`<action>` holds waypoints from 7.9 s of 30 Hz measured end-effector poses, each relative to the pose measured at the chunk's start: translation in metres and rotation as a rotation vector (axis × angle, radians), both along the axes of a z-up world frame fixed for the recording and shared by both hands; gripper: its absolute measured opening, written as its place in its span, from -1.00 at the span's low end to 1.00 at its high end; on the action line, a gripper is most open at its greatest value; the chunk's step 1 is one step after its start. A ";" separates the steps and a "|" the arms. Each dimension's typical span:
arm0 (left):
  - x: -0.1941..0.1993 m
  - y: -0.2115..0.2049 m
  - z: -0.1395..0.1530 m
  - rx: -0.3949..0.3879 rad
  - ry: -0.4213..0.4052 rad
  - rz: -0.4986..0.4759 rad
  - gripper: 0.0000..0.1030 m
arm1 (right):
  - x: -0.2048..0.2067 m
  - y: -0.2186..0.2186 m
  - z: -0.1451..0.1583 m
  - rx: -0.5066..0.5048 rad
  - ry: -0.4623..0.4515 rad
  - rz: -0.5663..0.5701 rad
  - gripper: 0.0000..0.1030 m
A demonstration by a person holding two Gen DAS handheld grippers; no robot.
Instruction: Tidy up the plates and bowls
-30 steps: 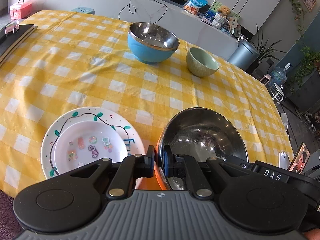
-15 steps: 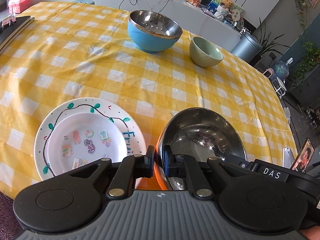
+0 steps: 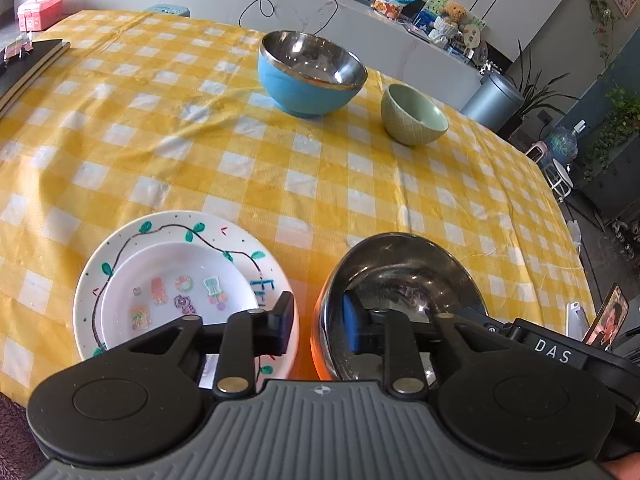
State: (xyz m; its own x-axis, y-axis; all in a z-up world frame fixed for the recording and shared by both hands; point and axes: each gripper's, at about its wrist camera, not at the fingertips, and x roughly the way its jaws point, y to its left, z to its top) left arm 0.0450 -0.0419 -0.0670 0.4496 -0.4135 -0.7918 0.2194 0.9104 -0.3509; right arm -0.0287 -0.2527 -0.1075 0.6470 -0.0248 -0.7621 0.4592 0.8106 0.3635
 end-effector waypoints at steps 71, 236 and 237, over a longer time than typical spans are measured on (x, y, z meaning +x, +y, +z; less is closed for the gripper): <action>0.254 -0.022 -0.006 0.138 -0.055 -0.022 -0.78 | 0.289 -0.013 0.005 0.026 0.033 0.210 -0.79; 0.128 -0.093 0.047 0.101 -0.081 -0.318 -0.14 | 0.111 -0.077 0.044 -0.049 -0.001 0.075 -0.43; 0.134 -0.097 0.046 0.095 -0.084 -0.314 -0.14 | 0.117 -0.081 0.044 -0.051 -0.003 0.069 -0.43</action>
State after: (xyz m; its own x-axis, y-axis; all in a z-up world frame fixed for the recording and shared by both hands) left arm 0.1794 -0.1389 -0.0207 0.3770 -0.4682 -0.7992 0.5185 0.8216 -0.2368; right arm 0.0883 -0.3339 -0.0638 0.6506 -0.0191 -0.7592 0.4008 0.8577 0.3219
